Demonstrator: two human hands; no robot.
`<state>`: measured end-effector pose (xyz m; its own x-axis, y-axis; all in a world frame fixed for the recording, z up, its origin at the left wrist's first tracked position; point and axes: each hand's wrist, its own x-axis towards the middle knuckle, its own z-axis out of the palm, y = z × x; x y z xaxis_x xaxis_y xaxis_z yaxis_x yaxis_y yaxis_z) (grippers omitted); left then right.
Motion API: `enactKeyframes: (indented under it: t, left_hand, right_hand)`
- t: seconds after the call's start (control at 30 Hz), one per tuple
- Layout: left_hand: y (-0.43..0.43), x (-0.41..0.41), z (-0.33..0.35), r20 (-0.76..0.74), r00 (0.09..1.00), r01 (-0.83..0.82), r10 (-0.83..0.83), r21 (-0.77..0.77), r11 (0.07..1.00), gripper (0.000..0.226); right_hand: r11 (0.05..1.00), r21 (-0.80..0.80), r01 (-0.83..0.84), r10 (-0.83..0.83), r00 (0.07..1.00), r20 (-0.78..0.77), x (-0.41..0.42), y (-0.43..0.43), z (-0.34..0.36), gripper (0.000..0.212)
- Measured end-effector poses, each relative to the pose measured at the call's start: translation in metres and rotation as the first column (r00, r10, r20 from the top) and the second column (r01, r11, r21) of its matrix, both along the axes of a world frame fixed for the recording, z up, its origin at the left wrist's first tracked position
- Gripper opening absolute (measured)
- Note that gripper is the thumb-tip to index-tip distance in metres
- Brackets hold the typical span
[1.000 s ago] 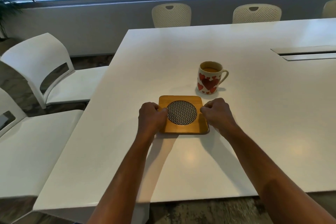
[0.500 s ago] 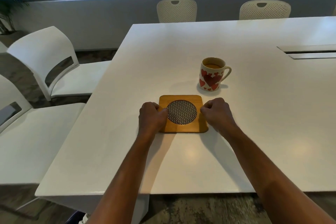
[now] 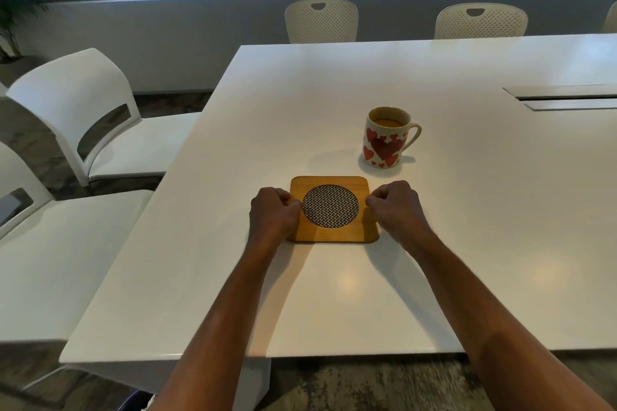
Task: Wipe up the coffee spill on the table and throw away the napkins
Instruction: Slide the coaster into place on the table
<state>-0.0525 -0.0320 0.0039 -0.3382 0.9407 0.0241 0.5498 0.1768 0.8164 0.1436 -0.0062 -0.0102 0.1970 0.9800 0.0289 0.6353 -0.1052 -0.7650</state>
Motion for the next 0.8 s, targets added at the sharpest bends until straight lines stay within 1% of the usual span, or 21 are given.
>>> enactKeyframes:
  t: [0.23, 0.47, 0.6, 0.67, 0.73, 0.8]
  left_hand:
    - [-0.001, -0.004, -0.004, 0.039, 0.999, 0.006, -0.006, 0.011, 1.000, 0.019]
    - [0.002, -0.011, -0.008, 0.094, 0.995, 0.016, -0.019, 0.028, 0.999, 0.020]
    - [0.005, -0.013, -0.011, 0.128, 0.991, 0.023, -0.027, 0.031, 0.999, 0.015]
    - [0.006, -0.014, -0.013, 0.134, 0.991, 0.011, -0.016, 0.040, 0.999, 0.013]
    - [0.007, -0.015, -0.012, 0.135, 0.990, -0.064, 0.051, 0.097, 0.993, 0.012]
    - [0.010, -0.016, -0.007, 0.109, 0.986, -0.143, 0.123, 0.195, 0.970, 0.016]
  right_hand:
    - [1.000, 0.011, 0.020, -0.020, 1.000, -0.012, 0.000, 0.001, -0.002, 0.014]
    - [0.999, 0.019, 0.029, -0.028, 0.999, -0.028, 0.001, 0.002, -0.003, 0.019]
    - [1.000, 0.010, 0.016, -0.016, 0.999, -0.047, 0.002, 0.001, -0.004, 0.019]
    - [1.000, 0.008, 0.013, -0.013, 0.997, -0.081, 0.003, 0.000, -0.001, 0.017]
    - [0.995, 0.069, 0.065, -0.056, 0.990, -0.132, 0.007, 0.001, 0.004, 0.016]
    - [0.964, 0.207, 0.169, -0.142, 0.980, -0.140, 0.016, 0.003, 0.012, 0.017]
